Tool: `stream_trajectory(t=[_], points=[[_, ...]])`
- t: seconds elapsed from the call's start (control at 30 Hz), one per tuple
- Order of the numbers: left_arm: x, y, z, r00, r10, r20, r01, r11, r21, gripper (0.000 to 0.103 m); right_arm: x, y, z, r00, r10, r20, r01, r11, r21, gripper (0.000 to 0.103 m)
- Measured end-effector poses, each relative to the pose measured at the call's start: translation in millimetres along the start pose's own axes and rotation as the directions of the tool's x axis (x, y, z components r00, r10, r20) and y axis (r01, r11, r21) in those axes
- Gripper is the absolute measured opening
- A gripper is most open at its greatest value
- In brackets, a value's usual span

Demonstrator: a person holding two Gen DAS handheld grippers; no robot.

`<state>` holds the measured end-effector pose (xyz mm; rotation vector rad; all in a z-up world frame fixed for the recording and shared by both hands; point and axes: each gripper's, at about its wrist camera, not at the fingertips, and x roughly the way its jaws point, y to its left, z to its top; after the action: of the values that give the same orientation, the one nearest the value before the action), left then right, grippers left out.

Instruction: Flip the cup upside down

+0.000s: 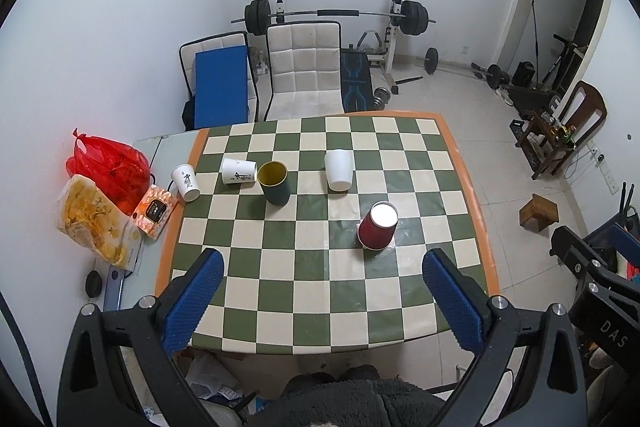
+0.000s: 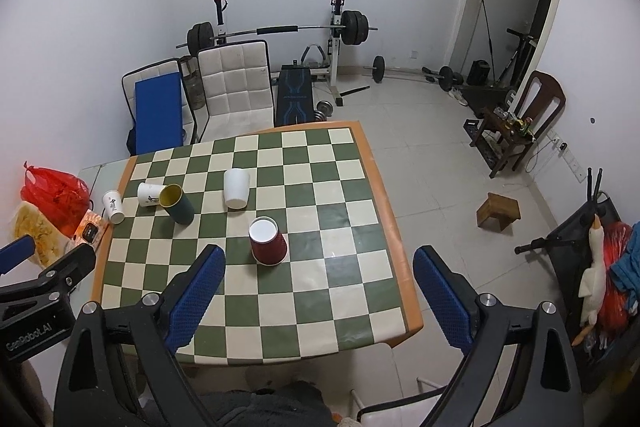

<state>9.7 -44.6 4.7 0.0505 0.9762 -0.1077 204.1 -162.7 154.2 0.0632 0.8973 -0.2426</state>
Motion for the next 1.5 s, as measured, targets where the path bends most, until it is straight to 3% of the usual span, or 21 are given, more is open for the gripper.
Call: stream_trajectory(t=[0.47,1.5], points=[[-13.7,-0.8,-4.1,0.999,0.003,0.048,-0.002,1.0,-0.024,0.102,-1.2,1.7,-5.6,0.999,0.037,0.0,-0.037,0.999,0.0,0.1],[-22.7,2.7,-15.7,0.999,0.021,0.031,-0.019,0.997,-0.075,0.102,-23.7,-7.6,-22.8,0.998,0.067,0.014,-0.066,0.997,-0.028,0.101]])
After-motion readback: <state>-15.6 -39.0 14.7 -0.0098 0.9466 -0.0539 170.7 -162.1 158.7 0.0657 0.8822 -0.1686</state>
